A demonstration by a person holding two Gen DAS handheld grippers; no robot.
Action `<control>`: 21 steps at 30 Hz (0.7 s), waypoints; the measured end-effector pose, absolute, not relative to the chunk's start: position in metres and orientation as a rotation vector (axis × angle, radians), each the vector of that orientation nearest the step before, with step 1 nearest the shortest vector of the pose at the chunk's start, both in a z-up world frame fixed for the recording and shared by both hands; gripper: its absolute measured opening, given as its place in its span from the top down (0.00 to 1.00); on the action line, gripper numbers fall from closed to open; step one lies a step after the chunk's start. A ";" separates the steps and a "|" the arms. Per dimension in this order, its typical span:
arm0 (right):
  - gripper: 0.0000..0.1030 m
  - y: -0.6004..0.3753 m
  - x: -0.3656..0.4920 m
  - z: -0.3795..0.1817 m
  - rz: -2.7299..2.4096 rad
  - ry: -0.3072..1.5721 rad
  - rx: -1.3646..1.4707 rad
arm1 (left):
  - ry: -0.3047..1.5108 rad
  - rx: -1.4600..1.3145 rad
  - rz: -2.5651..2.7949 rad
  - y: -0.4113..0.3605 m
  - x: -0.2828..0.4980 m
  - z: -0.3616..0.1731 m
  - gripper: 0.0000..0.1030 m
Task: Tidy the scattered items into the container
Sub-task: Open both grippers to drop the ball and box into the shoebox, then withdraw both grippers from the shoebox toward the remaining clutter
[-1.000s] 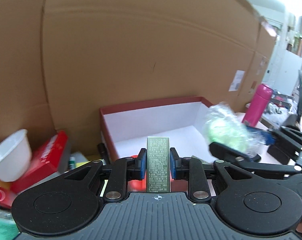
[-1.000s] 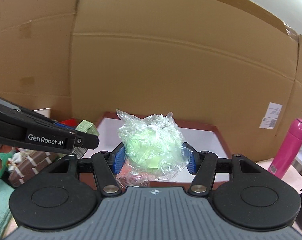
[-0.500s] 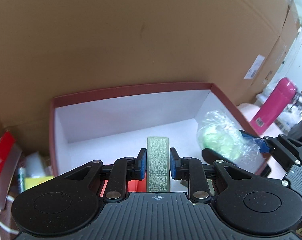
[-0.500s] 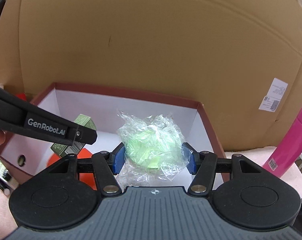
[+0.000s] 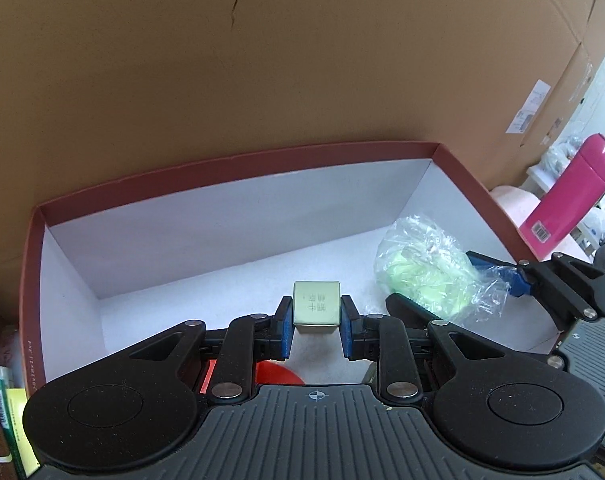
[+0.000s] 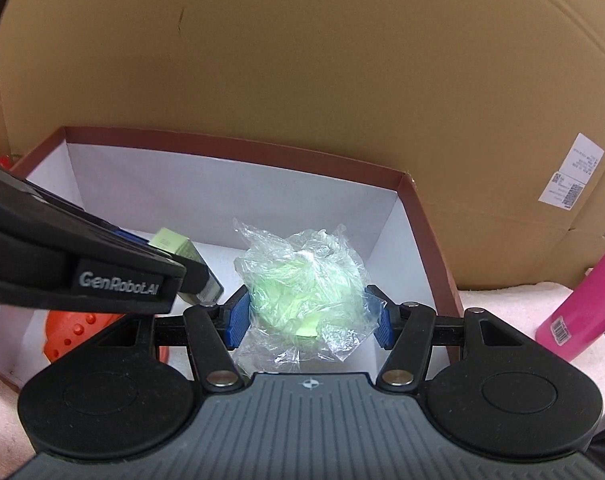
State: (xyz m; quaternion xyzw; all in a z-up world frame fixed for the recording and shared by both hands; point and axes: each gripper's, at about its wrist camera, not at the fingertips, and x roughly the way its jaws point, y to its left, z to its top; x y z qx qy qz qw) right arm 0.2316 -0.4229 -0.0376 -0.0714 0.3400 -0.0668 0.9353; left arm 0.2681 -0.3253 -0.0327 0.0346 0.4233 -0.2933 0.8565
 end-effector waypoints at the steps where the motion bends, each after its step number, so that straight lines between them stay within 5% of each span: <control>1: 0.37 -0.424 0.232 -0.038 -0.136 0.696 -0.145 | 0.893 0.071 -0.619 -0.326 0.268 -0.034 0.78; 7: 0.37 -0.426 0.233 -0.039 -0.136 0.698 -0.150 | 0.889 0.070 -0.615 -0.327 0.264 -0.037 0.75; 8: 0.37 -0.426 0.233 -0.040 -0.135 0.698 -0.153 | 0.887 0.065 -0.614 -0.326 0.264 -0.037 0.60; 10: 0.36 -0.426 0.232 -0.040 -0.132 0.690 -0.164 | 0.871 0.055 -0.606 -0.325 0.262 -0.037 0.55; 13: 0.19 -0.424 0.228 -0.039 -0.143 0.660 -0.200 | 0.844 0.001 -0.597 -0.316 0.258 -0.036 0.12; 21: 0.02 -0.421 0.213 -0.034 -0.132 0.580 -0.248 | 0.787 -0.120 -0.589 -0.291 0.243 -0.028 0.00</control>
